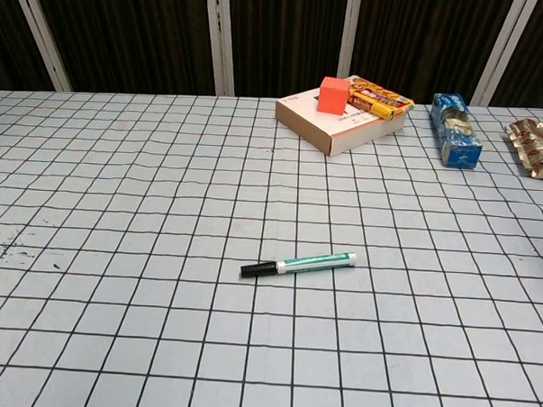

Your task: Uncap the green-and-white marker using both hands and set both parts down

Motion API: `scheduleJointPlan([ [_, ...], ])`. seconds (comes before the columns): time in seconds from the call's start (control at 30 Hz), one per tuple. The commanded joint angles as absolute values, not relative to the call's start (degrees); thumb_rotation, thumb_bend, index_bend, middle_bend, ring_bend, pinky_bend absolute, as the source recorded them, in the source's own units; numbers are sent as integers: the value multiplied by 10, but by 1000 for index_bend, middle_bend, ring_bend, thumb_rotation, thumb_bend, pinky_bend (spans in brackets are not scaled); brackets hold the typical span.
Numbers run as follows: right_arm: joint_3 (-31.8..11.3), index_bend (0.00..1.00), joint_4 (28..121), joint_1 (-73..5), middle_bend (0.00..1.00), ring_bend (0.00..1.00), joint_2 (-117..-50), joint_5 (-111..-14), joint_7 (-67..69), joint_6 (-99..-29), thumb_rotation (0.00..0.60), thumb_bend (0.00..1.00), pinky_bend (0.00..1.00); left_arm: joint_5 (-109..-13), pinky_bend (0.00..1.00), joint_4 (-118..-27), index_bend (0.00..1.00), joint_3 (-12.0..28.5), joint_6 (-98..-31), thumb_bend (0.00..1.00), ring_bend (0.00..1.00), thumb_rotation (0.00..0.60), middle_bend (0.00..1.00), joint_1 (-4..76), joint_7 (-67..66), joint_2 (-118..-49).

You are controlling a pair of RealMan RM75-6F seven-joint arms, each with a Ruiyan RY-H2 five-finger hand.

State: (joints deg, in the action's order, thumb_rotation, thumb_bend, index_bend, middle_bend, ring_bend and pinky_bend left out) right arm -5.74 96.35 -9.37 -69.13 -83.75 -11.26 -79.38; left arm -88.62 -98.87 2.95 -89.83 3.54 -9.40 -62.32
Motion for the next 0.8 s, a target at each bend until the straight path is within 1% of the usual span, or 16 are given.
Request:
scheduleJointPlan([
  [0.03, -75, 240, 976, -129, 147, 170, -713, -810, -138, -746, 600, 276, 193, -884, 100, -994, 67, 31, -901, 481, 0, 600, 35, 34, -96, -618],
  [0.2, -97, 284, 982, -179, 147, 166, -755, -762, -185, -686, 600, 276, 189, -879, 100, -995, 67, 33, -899, 481, 0, 600, 35, 34, -98, -615],
  [0.4, -119, 334, 966, -241, 147, 166, -830, -703, -244, -629, 600, 276, 188, -867, 101, -982, 67, 33, -893, 482, 0, 600, 35, 33, -90, -618],
  [0.57, -122, 361, 940, -281, 147, 166, -893, -673, -288, -607, 600, 276, 188, -854, 101, -964, 67, 36, -887, 482, 0, 600, 35, 34, -76, -619],
  [0.8, -118, 384, 906, -320, 147, 166, -963, -647, -329, -594, 600, 276, 188, -847, 100, -945, 67, 38, -878, 481, 0, 600, 35, 37, -66, -625],
])
